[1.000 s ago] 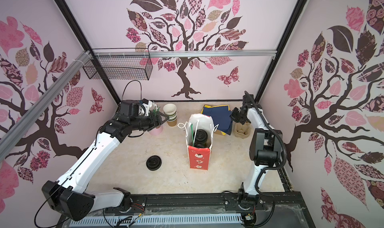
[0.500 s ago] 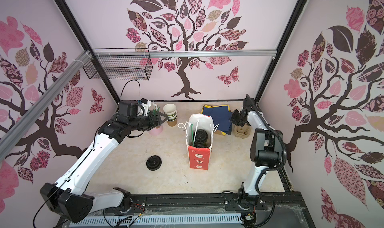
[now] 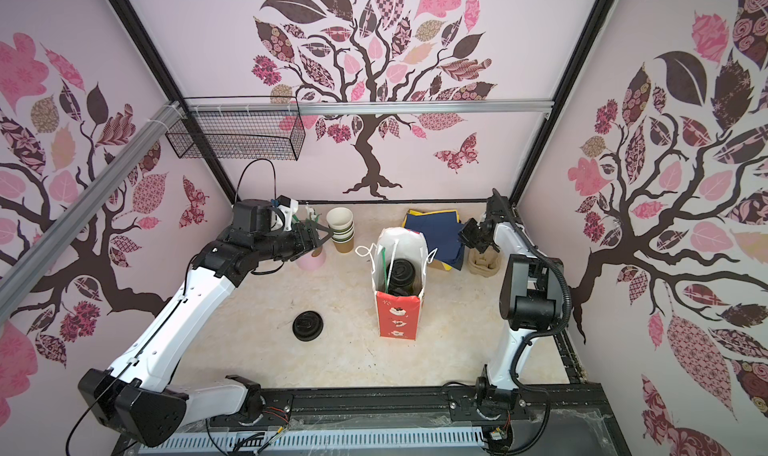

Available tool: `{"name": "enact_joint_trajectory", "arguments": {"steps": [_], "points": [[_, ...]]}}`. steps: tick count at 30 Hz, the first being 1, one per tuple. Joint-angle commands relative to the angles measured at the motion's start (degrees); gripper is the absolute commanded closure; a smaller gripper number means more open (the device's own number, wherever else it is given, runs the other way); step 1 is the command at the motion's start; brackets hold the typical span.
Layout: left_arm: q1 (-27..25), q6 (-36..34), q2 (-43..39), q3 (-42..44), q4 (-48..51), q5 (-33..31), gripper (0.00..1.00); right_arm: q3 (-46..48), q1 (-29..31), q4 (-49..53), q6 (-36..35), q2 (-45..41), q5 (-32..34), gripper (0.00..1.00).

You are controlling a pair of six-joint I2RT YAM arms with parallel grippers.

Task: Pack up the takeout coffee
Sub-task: 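Lift the navy napkin up from the box with the right gripper, then carry the navy napkin over the gift bag and lower it inside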

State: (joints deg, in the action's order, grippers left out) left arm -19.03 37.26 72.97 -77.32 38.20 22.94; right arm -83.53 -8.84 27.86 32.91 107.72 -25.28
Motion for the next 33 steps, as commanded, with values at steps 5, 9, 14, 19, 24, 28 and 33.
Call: {"name": "enact_joint_trajectory", "arguments": {"steps": [5,9,14,19,24,28,33], "points": [[-2.12,-3.42,-0.74,-5.61,-2.16,3.99,0.20,-2.63,-1.81,2.43,0.41,-20.25,-0.60,1.00],[-5.50,-4.18,0.79,-7.62,-1.31,5.09,0.18,-8.69,-1.62,9.63,-1.74,-26.23,0.18,1.00],[-9.02,-4.43,3.20,-10.24,1.71,5.26,0.17,-22.32,0.50,19.97,-5.30,-28.74,0.06,1.00],[-11.27,-3.94,4.62,-11.15,2.04,7.11,0.16,-40.41,8.10,31.44,-8.16,-26.14,3.62,1.00],[-12.46,-4.50,5.82,-11.15,3.38,7.28,0.15,-49.33,15.40,36.66,-6.97,-23.90,2.52,1.00],[-12.75,-4.83,6.81,-10.25,4.00,7.25,0.15,-51.27,20.18,36.10,-4.74,-23.75,0.04,1.00],[-12.84,-4.23,7.80,-9.17,2.97,8.20,0.19,-48.87,26.82,36.34,-3.66,-24.02,1.29,1.00]]}}
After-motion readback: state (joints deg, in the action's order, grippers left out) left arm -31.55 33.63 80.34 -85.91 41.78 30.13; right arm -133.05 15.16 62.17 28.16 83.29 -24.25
